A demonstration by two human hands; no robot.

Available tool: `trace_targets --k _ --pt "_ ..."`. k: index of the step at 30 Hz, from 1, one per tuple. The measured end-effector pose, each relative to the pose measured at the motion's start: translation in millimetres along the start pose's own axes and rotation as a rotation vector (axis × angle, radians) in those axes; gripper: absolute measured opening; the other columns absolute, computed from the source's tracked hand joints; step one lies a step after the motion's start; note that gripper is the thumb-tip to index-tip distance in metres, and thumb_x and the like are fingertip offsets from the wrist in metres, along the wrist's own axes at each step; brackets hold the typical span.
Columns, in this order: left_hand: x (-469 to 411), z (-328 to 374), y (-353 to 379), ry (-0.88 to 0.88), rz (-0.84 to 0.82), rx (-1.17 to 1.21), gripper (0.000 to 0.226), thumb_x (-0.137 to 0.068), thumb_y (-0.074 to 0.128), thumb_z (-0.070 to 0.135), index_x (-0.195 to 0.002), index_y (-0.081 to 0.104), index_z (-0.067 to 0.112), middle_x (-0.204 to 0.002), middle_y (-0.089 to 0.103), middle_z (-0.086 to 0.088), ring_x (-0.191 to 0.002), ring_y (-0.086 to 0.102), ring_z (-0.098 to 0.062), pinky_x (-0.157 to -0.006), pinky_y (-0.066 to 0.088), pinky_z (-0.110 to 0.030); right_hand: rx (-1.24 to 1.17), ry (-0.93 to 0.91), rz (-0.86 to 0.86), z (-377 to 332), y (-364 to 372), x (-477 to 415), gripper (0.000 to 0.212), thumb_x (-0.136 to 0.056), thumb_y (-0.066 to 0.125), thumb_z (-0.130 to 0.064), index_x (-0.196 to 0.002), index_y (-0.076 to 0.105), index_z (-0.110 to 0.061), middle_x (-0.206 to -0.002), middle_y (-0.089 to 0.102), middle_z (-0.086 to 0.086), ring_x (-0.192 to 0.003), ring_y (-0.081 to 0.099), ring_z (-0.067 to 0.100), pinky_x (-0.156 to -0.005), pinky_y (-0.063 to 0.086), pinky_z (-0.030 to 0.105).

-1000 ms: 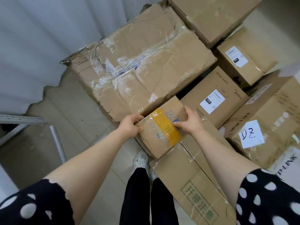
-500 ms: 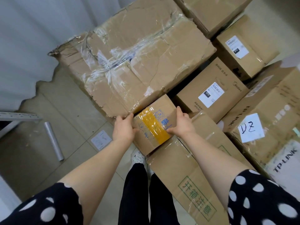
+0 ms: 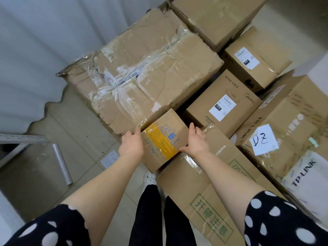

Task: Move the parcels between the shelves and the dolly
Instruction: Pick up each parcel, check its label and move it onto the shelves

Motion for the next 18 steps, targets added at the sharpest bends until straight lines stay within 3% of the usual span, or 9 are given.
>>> trace_targets --k 4,9,13,18 --pt "31.1 14.5 -24.5 0.033 0.02 -0.022 0.059 -0.092 0.058 0.026 -0.144 0.03 0.025 -0.133 0.04 -0.01 -0.125 0.038 -0.029 -0.085 0.046 -0.041 -0.003 -0.006 -0.006 8.9 -20.0 38.0 0.1 -0.082 0.073 -0.03 -0.152 0.004 -0.012 -0.157 0.015 0.012 -0.143 0.019 0.03 -0.116 0.021 0.038" --pt "73.3 43.9 -54.7 0.118 0.044 -0.037 0.06 -0.09 0.06 0.026 -0.143 0.031 0.026 -0.131 0.043 -0.011 -0.124 0.041 -0.03 -0.087 0.046 -0.041 -0.025 -0.003 0.024 27.2 -49.8 89.3 0.069 -0.082 0.072 -0.03 -0.137 0.034 -0.013 -0.139 0.041 0.01 -0.129 0.039 0.027 -0.105 0.035 0.037" --pt "94.7 61.4 -62.4 0.151 0.045 0.049 0.067 -0.087 0.065 0.026 -0.144 0.031 0.022 -0.133 0.046 -0.012 -0.119 0.048 -0.031 -0.082 0.049 -0.039 -0.113 0.039 0.047 41.5 -64.1 115.3 0.064 -0.087 0.066 -0.027 -0.139 0.034 -0.008 -0.137 0.041 0.012 -0.122 0.048 0.03 -0.091 0.044 0.035" --pt "77.2 39.1 -28.9 -0.093 -0.002 0.283 0.058 -0.088 0.064 0.022 -0.136 0.039 0.003 -0.133 0.049 -0.019 -0.119 0.05 -0.034 -0.092 0.046 -0.039 -0.205 0.011 0.06 37.1 -49.1 99.0 0.046 -0.097 0.05 -0.021 -0.139 0.036 -0.009 -0.142 0.04 0.013 -0.129 0.043 0.029 -0.098 0.038 0.034"
Point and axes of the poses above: each hand's wrist, its own x-axis away from the middle knuckle, its own y-axis out of the palm, z = x × y, the point moved 2 cm from there along -x, towards the middle knuckle
